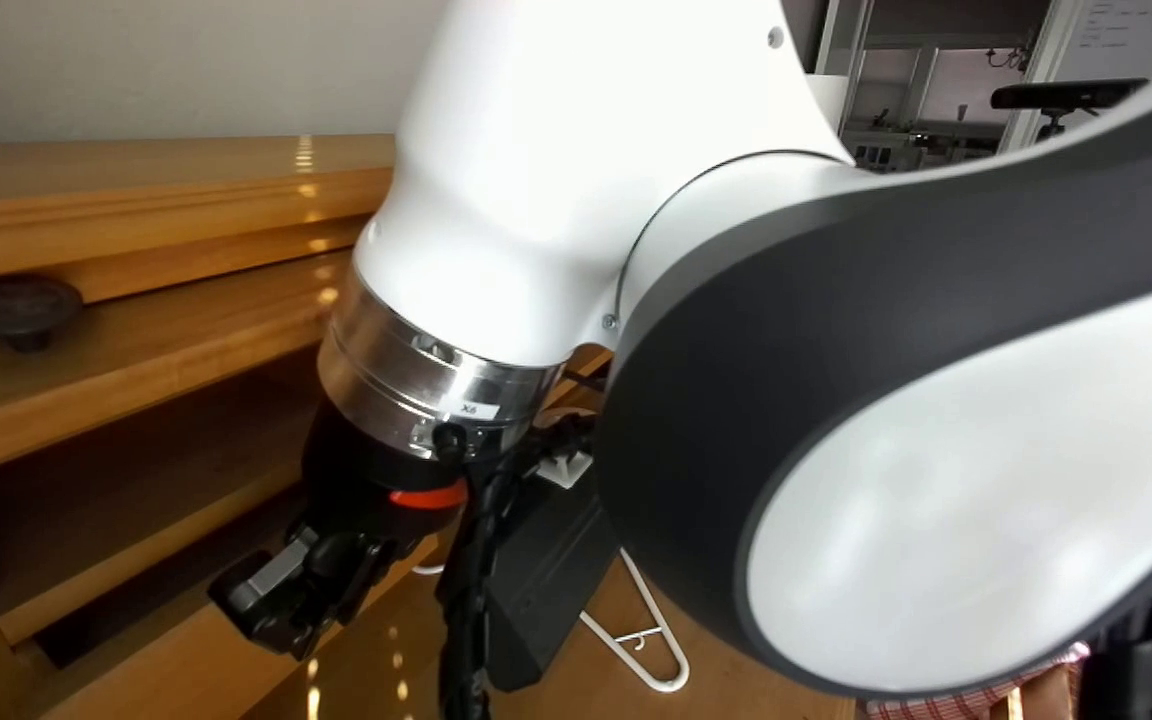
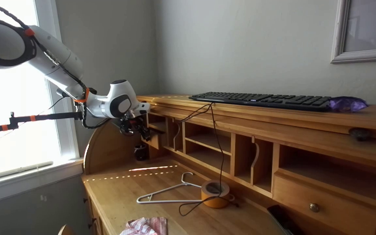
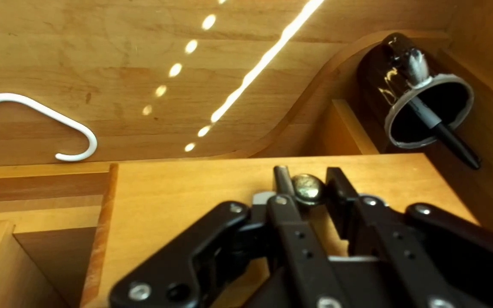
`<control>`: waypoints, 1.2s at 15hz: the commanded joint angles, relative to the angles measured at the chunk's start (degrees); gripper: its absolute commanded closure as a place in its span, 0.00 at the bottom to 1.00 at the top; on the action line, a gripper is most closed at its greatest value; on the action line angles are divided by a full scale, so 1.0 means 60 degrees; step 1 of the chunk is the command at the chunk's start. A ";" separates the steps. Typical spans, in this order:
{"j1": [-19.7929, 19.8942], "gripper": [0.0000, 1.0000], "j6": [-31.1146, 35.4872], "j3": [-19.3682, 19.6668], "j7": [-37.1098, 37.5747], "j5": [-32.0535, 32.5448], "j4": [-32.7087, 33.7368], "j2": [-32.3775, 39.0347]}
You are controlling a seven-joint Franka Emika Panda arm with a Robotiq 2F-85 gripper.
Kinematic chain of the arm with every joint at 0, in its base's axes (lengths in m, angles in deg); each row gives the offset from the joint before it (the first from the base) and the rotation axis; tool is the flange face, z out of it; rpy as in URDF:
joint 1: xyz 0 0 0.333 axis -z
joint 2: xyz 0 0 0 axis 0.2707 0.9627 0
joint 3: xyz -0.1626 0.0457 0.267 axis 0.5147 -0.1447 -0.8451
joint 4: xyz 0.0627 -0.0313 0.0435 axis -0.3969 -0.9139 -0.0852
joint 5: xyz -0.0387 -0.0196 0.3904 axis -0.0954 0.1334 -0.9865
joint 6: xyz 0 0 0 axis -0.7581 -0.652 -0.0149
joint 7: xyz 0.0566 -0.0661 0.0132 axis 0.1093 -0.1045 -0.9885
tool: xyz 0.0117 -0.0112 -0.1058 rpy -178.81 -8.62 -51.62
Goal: Open the drawer on the left side of the cabinet
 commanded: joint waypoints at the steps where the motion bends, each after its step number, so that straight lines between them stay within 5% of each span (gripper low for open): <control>1: -0.0247 0.94 -0.0259 0.0207 0.0457 0.0462 0.0305 0.0147; 18: -0.0006 0.94 -0.1828 -0.0281 -0.0013 0.0803 -0.0025 -0.0463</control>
